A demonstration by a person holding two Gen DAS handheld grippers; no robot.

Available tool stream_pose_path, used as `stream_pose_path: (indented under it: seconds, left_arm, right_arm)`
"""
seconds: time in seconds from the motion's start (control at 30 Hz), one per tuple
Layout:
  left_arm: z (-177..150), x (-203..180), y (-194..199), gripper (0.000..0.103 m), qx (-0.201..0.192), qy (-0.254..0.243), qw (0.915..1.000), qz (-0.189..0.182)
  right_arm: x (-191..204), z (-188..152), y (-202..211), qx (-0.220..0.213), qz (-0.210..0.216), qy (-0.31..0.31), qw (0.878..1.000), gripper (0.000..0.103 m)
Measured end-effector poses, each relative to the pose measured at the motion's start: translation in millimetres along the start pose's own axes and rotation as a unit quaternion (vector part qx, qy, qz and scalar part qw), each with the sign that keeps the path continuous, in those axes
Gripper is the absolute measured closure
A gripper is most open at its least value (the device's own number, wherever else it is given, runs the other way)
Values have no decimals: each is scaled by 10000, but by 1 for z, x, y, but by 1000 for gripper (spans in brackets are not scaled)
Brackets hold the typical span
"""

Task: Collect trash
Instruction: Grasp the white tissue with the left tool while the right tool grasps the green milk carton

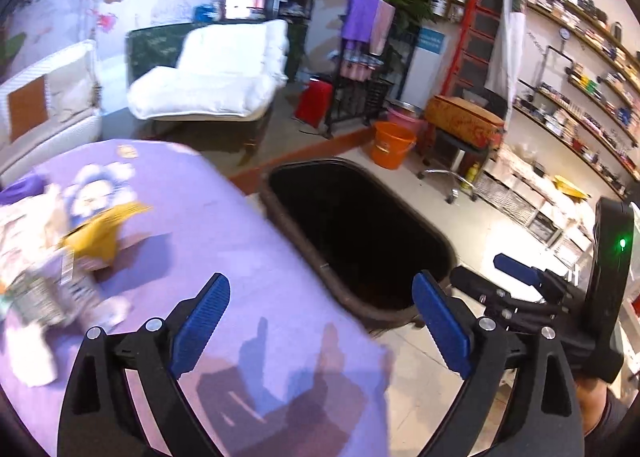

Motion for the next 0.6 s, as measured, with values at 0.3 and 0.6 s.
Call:
stream_pose_path:
  seconds: [0.3,0.6]
  left_arm:
    - [-31,58,49,11,58,257,9949,973]
    - [-61,147,85,11,267,987,9781,1813]
  right_arm:
    - [69,-1,6,24,636,643,9959,16]
    - [155,1,15,153,1624,1320,9777,16]
Point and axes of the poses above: each gripper's, at about its wrist camera, not at the fingertips, and y roughly against the way its jaws point, x to its left, z to its top, the point moved 4 cm from there along -y, roughly the way its jaws point, and after that the axes turned 8 degrees about -z, right-handed, at the moved point
